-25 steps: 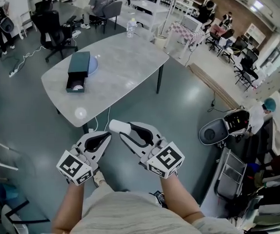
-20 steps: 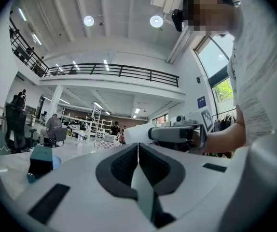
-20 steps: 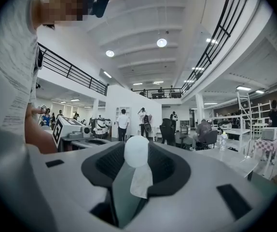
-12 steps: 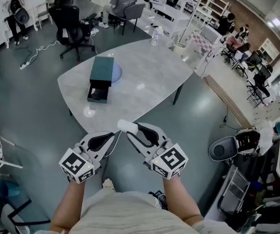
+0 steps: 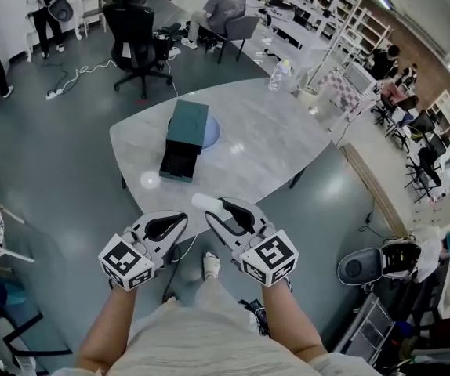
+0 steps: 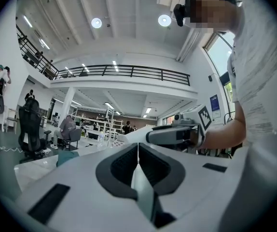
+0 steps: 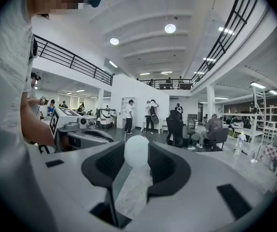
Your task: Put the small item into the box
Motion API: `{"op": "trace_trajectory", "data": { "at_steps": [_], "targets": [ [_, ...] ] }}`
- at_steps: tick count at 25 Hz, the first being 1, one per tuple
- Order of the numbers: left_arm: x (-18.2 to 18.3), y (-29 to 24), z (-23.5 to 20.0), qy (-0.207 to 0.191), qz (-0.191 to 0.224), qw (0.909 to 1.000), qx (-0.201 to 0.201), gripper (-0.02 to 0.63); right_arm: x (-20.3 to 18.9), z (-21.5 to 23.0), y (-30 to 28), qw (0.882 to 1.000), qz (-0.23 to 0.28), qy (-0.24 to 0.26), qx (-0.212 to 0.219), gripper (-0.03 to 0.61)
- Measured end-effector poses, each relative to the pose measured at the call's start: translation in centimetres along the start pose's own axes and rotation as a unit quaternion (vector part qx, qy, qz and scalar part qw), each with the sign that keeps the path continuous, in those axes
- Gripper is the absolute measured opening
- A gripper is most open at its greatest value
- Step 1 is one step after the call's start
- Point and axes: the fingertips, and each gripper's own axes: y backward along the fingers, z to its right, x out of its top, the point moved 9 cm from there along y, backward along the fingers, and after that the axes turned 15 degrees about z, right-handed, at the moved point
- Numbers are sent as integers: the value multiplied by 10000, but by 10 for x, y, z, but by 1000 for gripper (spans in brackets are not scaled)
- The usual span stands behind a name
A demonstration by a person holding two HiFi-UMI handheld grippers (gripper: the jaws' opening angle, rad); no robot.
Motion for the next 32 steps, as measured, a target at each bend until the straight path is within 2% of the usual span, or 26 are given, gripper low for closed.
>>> {"op": "trace_trajectory", "data": {
  "at_steps": [7, 14, 21, 32],
  "targets": [
    [-10, -14, -47, -111, 39, 9991, 398, 21, -23, 42, -59, 9982, -161, 104, 561, 164],
    [-29, -52, -94, -159, -13, 9971, 742, 23, -42, 103, -109, 9933, -353, 50, 1100, 164],
    [-50, -79, -139, -156, -30, 9910, 1328, 23, -68, 155, -157, 9868, -595, 3, 1508, 165],
    [-82, -87, -196, -183, -87, 9789, 2035, 23, -133, 193, -218, 9704, -1454, 317, 1902, 166]
  ]
}}
